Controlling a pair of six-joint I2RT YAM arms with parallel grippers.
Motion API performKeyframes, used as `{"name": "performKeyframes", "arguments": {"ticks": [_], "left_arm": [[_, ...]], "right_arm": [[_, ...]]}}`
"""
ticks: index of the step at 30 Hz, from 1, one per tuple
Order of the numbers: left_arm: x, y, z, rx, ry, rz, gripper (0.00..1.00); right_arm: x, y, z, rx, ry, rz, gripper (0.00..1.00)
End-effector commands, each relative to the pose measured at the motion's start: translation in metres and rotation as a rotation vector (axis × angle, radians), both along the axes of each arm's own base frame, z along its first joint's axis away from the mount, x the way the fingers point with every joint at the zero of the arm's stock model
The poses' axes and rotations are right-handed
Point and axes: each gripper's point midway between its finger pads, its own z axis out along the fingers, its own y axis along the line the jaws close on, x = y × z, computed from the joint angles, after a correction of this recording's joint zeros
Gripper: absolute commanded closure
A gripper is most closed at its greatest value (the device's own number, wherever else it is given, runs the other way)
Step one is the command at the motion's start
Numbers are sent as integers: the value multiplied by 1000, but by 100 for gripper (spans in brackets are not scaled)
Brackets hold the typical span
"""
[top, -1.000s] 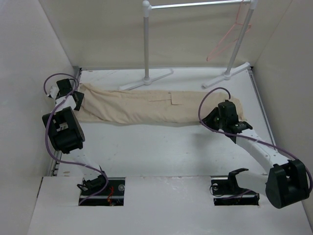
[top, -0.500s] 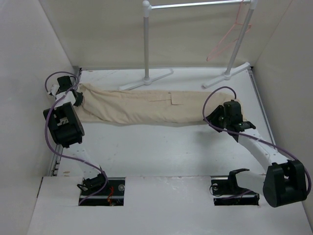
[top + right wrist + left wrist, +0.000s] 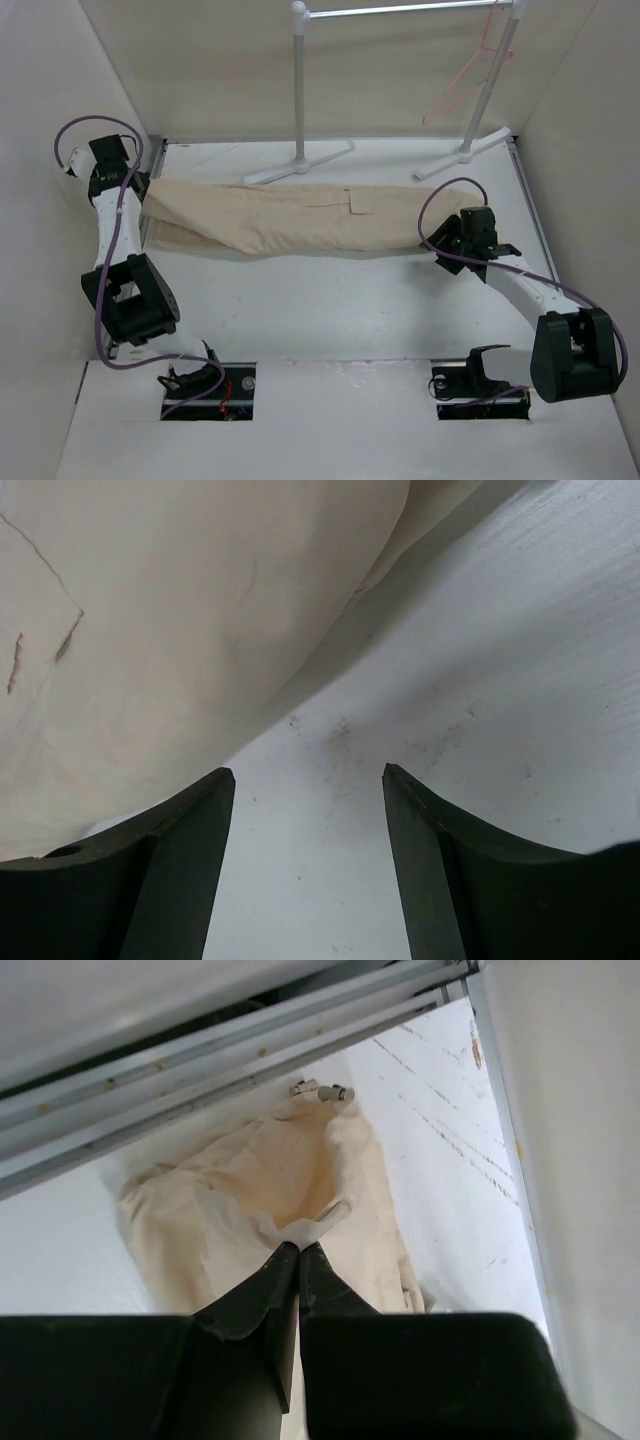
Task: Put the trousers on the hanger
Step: Fold the trousers at the center of the board.
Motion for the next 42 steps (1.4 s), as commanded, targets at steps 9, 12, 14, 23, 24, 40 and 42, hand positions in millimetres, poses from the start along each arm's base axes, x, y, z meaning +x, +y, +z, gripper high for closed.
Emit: {"name": "performKeyframes", "arguments": {"ticks": [9, 12, 14, 23, 24, 40, 42], "left_arm": [[-50, 29, -71, 83, 369, 45, 95], [-47, 35, -85, 84, 407, 58, 90], [-41, 38, -85, 91, 400, 58, 73], [-27, -5, -11, 215, 193, 30, 35], [-20, -24, -10, 226, 179, -10, 35], [-3, -114, -145, 28, 295, -175, 38], [-14, -97, -156, 23, 321, -132, 38]], "right_arm": [[17, -1, 31, 17, -115, -12, 27], [16, -5, 41, 10, -128, -22, 24], [16, -10, 50, 5, -144, -38, 22], [23, -74, 64, -2, -152, -262, 21], [24, -83, 59, 14, -138, -305, 22], [84, -153, -27, 31, 34, -513, 48], [89, -163, -26, 19, 26, -541, 67]]}}
